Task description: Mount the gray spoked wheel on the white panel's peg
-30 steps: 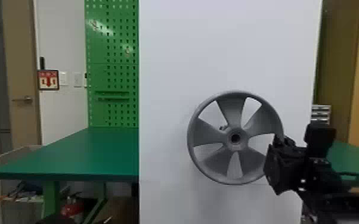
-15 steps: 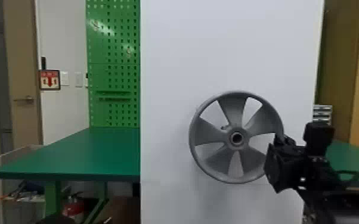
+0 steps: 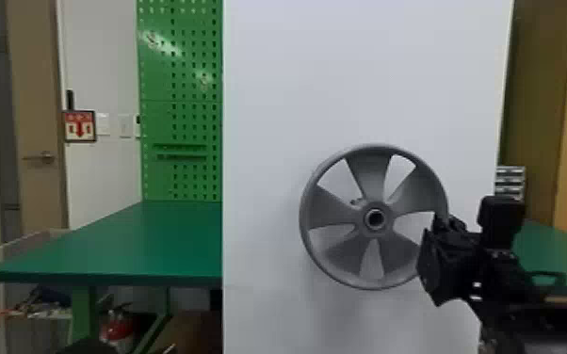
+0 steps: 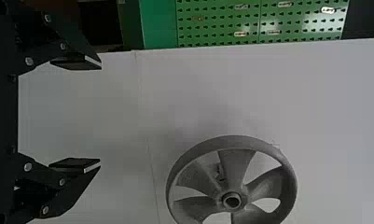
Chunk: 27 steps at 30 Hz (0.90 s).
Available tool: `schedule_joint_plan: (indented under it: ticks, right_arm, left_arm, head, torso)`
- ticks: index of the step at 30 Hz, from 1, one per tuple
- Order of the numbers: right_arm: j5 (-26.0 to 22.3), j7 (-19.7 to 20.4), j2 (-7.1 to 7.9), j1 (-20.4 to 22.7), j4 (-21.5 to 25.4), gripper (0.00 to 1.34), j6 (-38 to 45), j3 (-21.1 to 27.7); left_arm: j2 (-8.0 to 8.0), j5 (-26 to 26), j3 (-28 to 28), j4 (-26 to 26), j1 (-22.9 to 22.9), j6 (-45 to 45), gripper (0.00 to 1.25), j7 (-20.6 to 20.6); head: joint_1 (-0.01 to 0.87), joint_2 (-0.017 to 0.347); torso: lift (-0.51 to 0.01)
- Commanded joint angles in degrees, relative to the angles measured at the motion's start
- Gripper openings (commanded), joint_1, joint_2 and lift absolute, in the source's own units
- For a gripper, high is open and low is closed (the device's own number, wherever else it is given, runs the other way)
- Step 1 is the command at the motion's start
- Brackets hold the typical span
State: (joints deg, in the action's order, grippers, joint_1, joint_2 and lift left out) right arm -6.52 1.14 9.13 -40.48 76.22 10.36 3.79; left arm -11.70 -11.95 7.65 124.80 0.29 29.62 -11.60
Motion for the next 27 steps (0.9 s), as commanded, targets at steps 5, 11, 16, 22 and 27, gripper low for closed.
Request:
schedule_joint_plan:
  ticks: [5,11,16,22,27]
  right_arm:
    - [-0.6,0.0,-0.17,0.22,-0.45,0.67,-1.57,-0.1]
    - [-0.77,0.0,-0.17,0.31,-0.89,1.16,-2.01,-0.1]
    - [-1.12,-0.09,-0.08,0.31,-1.16,1.34,-2.01,-0.28]
    - [-1.12,-0.09,-0.08,0.31,-1.24,1.34,-2.01,-0.37]
    - [-1.12,-0.09,-0.08,0.31,-1.24,1.34,-2.19,-0.37]
  left_arm:
    - [-0.08,-0.09,0.0,0.0,-0.03,0.0,0.74,0.0]
    - [-0.08,-0.09,0.0,0.0,-0.12,0.0,0.74,0.0]
    - [-0.08,-0.09,0.0,0.0,-0.12,0.0,0.74,0.0]
    - [-0.08,-0.18,0.0,0.0,-0.21,0.0,0.74,-0.09]
    - [-0.08,-0.18,0.0,0.0,-0.21,0.0,0.74,-0.09]
  head:
    - [0.123,-0.008]
    - [0.123,-0.008]
    - [0.123,-0.008]
    - [0.123,-0.009]
    - [0.123,-0.008]
  torso:
    - [-0.404]
    - [-0.404]
    - [-0.404]
    - [-0.404]
    - [-0.404]
